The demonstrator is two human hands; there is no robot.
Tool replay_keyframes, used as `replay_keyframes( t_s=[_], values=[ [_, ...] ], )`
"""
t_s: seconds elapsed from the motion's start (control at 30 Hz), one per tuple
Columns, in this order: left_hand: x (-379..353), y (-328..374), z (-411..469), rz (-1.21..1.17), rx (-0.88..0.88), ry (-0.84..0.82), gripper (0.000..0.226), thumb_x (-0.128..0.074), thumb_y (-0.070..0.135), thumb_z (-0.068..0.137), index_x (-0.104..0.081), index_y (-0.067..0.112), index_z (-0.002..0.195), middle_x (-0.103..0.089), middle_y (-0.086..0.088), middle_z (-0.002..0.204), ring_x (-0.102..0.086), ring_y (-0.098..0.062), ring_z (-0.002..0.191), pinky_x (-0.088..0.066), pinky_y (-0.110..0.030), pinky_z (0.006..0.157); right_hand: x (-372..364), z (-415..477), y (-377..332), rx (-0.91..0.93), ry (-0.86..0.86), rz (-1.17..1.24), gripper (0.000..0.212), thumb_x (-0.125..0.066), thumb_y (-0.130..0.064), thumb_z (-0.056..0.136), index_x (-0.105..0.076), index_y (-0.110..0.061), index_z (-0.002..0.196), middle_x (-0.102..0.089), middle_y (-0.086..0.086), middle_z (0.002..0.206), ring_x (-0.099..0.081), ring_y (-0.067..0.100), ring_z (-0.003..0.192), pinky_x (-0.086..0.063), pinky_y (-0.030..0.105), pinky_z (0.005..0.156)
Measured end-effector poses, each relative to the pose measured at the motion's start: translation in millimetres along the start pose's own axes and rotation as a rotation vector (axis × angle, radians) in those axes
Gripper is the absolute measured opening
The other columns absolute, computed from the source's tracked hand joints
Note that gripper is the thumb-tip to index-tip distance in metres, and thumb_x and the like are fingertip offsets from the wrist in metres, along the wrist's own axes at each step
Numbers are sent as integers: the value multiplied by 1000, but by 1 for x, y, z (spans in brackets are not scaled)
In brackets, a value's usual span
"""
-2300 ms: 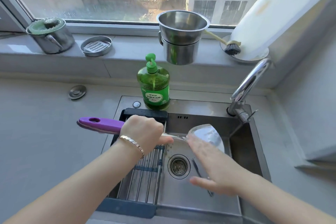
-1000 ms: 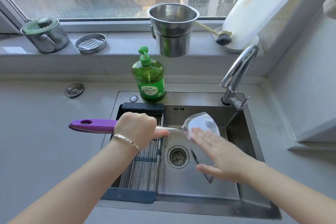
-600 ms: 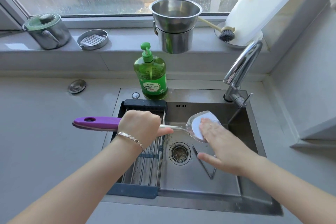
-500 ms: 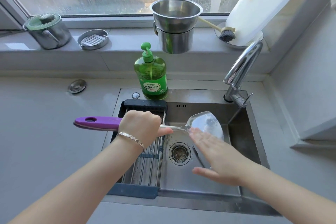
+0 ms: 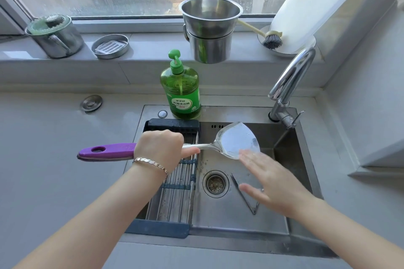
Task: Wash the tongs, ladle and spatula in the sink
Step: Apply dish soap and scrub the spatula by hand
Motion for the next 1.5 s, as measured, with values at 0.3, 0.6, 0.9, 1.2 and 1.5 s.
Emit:
replay_keyframes(
  t_s=[0.3,0.6,0.9,1.2,1.5],
  values=[
    [-5,21,-11,-9,-179,-28,62,-25,70,85,-23,16,55,-34,6,55,-46,-18,64,-18,-21,47,5,16,42,-348,-12,321,76,-34,-59,90,-22,-10,146,-21,3,155,-16,16,144,-9,28,117],
    [3,25,-5,-9,-345,361,58,-36,69,69,-21,21,40,-35,5,24,-29,-12,21,-20,-14,44,2,54,21,-82,-323,295,54,-78,-54,59,-39,-18,49,-48,-5,54,-40,8,52,-31,28,52],
    [-3,19,-10,-111,-273,367,61,-27,70,70,-18,18,40,-29,3,23,-12,-11,30,-1,-8,54,18,38,52,-324,-488,1109,17,-56,-14,92,-72,-9,92,-69,2,74,-64,8,61,-50,16,55],
    [4,25,-3,-53,-287,326,60,-25,69,70,-19,18,38,-33,6,23,-13,-12,30,-17,-11,47,12,53,28,-224,-399,166,54,-61,-65,71,-45,-18,50,-45,-7,50,-44,11,50,-32,26,52],
    [-2,26,-12,-12,-194,188,67,-29,73,82,-15,16,48,-36,6,46,-39,-15,48,-6,-17,43,4,25,55,-701,-40,1145,19,-66,-21,85,-71,-3,84,-67,4,63,-59,9,48,-43,17,45]
  ],
)
Point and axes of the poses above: each hand's wrist, its own z-axis towards the middle knuckle, its own x-axis out of the back of the hand, y = z × x, the point moved 4 cm from there along z, towards the middle knuckle
